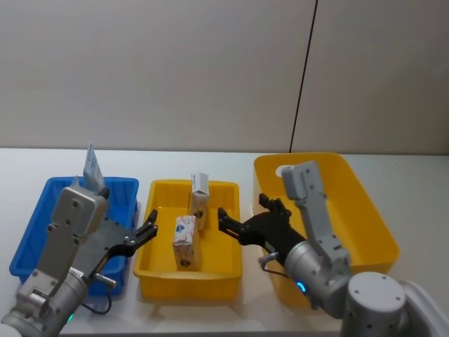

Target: Bimanual collaborative sorting of washing and personal care products

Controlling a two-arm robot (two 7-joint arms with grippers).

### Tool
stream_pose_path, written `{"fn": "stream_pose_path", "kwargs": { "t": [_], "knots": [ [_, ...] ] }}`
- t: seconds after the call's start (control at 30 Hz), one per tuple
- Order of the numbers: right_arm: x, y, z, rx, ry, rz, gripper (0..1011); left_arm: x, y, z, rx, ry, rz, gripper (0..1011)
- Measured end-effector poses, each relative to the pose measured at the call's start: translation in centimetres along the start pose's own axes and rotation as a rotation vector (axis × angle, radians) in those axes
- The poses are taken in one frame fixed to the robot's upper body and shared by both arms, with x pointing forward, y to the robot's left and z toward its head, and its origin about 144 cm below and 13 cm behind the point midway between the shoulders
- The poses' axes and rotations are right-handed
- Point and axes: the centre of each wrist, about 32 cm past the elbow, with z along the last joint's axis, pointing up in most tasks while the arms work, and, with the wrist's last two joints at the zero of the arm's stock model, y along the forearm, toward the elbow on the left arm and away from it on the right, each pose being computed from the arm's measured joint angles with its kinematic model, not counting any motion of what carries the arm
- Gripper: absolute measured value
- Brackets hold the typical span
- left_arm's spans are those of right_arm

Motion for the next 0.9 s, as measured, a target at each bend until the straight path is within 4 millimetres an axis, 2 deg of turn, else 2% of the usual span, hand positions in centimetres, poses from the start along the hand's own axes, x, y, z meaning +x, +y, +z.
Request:
{"fn": "stream_pose_path", "kwargs": {
  "t": [0.53, 0.9],
  "knots": [
    [-3.8, 3.2, 1.3, -0.132, 0.076, -0.026, 1004, 0.0, 0.0, 0.0, 0.0, 0.0, 0.0, 1001],
    [-5.1, 4.9, 2.3, -0.212, 0.112, -0.042, 1003, 0.0, 0.0, 0.0, 0.0, 0.0, 0.0, 1001]
  ]
}}
